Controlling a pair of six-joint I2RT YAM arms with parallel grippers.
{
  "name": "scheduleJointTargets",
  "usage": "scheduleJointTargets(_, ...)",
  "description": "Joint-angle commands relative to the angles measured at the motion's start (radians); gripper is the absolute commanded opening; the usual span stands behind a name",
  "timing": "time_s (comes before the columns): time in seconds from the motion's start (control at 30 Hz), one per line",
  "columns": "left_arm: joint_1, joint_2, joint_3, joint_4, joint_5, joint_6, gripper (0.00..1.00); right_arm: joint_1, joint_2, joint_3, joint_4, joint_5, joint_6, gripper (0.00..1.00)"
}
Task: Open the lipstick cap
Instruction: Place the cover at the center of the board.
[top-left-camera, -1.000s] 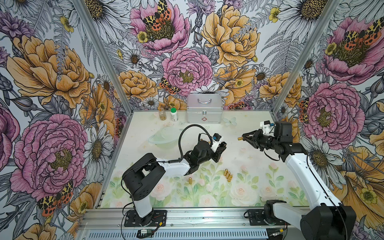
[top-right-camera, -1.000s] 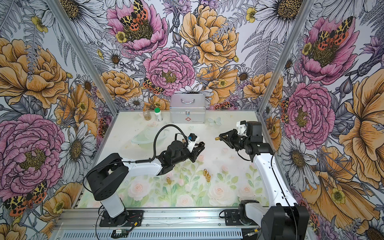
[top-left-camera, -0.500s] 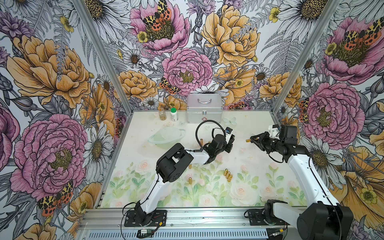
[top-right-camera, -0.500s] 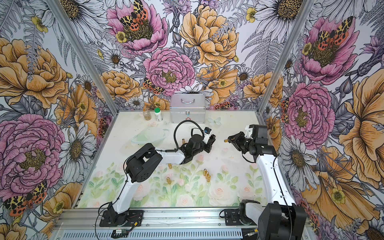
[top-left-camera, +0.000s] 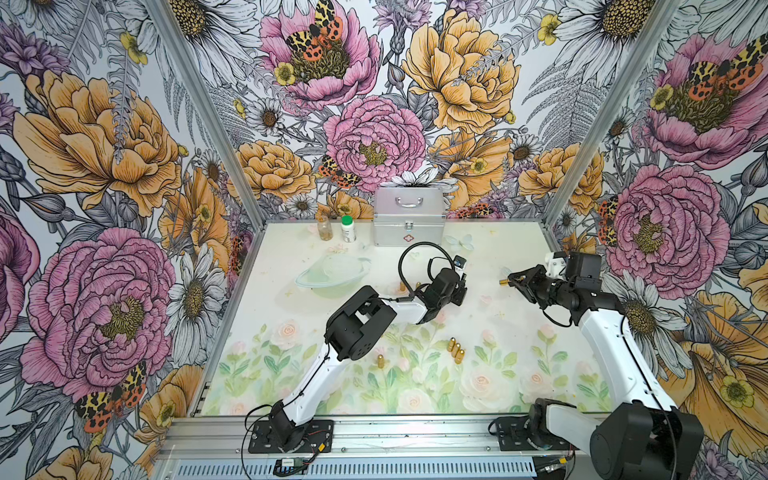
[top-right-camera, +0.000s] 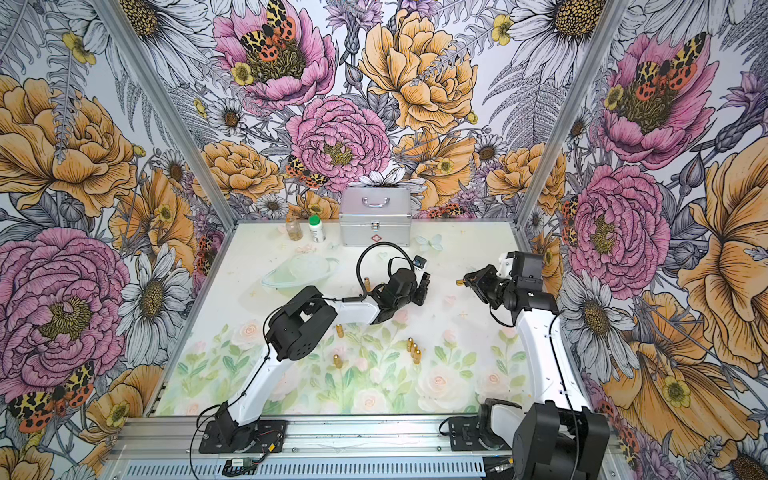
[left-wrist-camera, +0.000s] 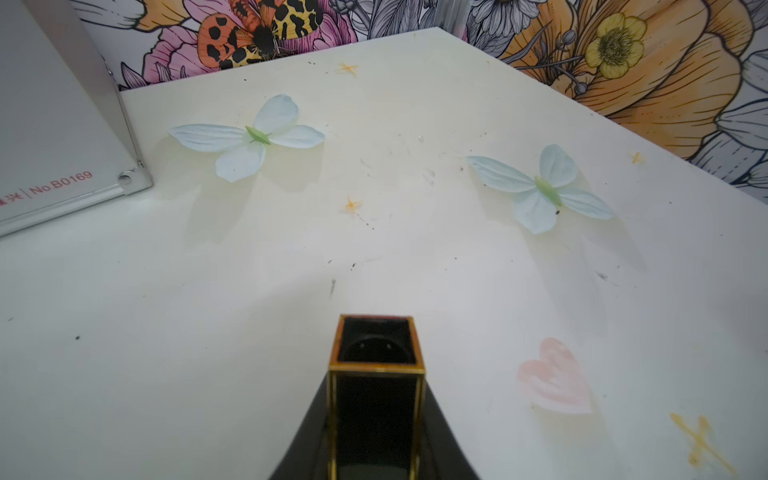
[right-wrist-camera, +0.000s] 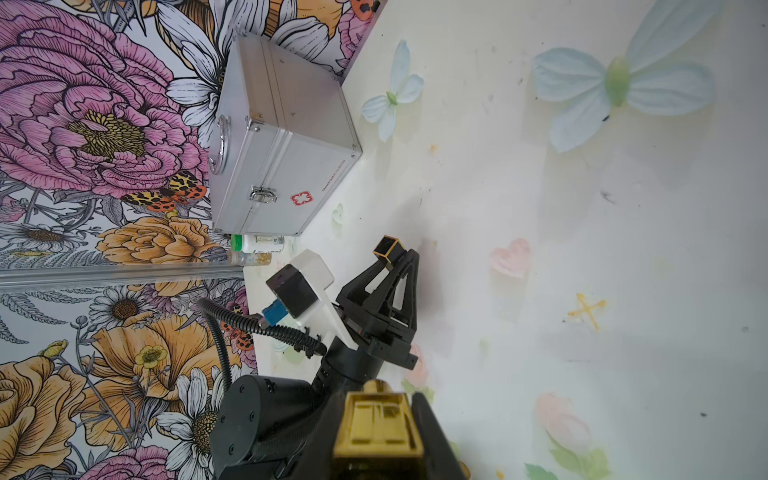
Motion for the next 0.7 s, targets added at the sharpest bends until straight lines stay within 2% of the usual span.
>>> scheduleJointTargets(0.0,-0.037,0.006,0.004,0.003,-0.096,-0.038,0.06,-0.007,0.007,-0.007,0.010,0.008,-0.026,0.19)
scheduleJointTargets(0.17,-0.045,0.024,-0.005,0.042,-0.098,-0.093,0.07,-0.009,0.012,-0.014,0.011,0.012,-0.030,0.19)
scheduleJointTargets(0.67,-0.047,0.040,-0.064,0.035,-0.140,-0.100,0.11,-0.018,0.010,-0.019,0.011,0.016,-0.039,0.19)
